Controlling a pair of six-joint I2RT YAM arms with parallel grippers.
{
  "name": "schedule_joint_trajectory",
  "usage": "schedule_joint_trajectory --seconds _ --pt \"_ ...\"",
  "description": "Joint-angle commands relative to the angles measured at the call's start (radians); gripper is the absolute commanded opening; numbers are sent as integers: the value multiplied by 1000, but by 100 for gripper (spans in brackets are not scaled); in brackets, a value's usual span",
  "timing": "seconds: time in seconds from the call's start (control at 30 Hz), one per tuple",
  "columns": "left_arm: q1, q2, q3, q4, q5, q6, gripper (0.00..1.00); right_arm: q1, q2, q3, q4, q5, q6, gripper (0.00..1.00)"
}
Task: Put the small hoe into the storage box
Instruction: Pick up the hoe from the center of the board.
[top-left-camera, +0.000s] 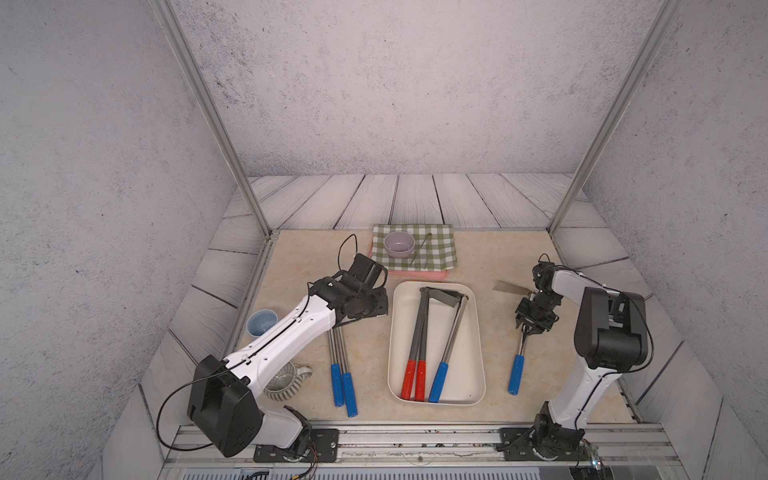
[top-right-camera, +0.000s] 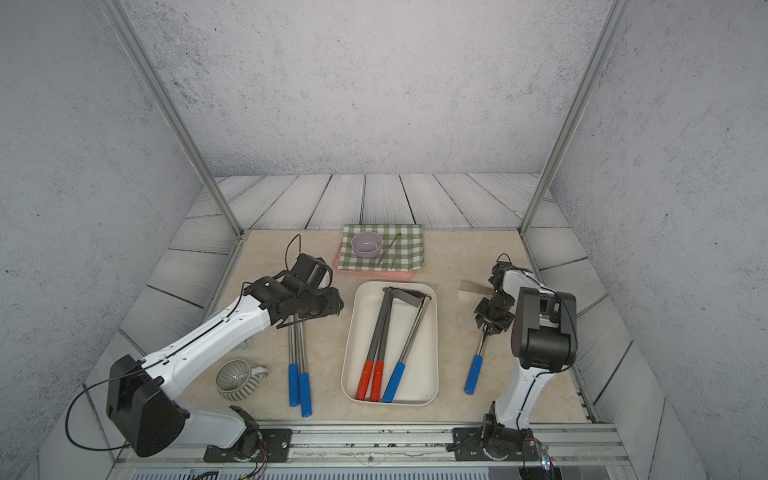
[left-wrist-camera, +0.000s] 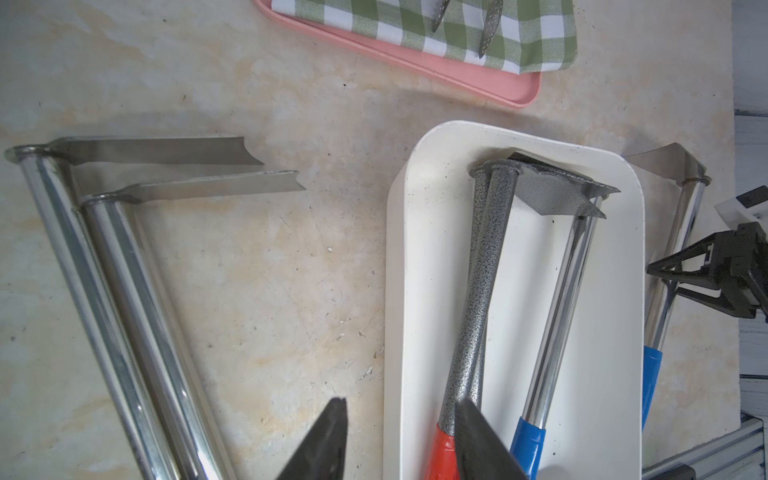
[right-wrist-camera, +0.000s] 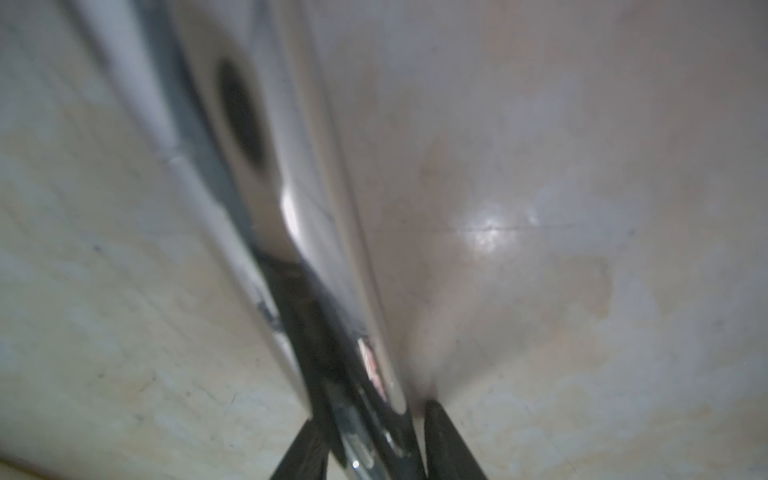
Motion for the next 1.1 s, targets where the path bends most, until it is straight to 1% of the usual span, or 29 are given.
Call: schedule_joint_trajectory --seconds 0.0,0.13,0.3,0.4,0.53,0.67,0.77,0.83,0.93,1.07 --pt "8 -25 -18 -17 -14 16 46 -4 24 -10 5 -7 0 40" --pt "9 -35 -29 -17 -16 14 46 -4 17 -23 11 -1 -4 37" --pt "11 -43 -36 -16 -17 12 46 -4 -11 -12 -9 -3 -20 24" --pt "12 -51 -43 -13 -20 9 46 -4 -64 5 -51 -4 -28 20" --pt "14 -64 -55 -8 -22 7 46 -2 -173 56 -148 -16 -38 20" --pt "17 -72 -62 -7 -23 7 46 -1 -285 156 -273 -50 -64 19" --pt "21 -79 -70 -5 -25 5 46 13 -340 228 -352 -88 -80 19" --pt "25 -85 -74 -5 -26 3 46 36 -356 281 -412 -70 -73 19" --pt "32 -99 -79 -7 -27 3 46 100 -339 369 -506 -52 -67 19" --pt "43 -123 -81 -20 -32 7 46 225 -285 476 -607 -33 -37 20"
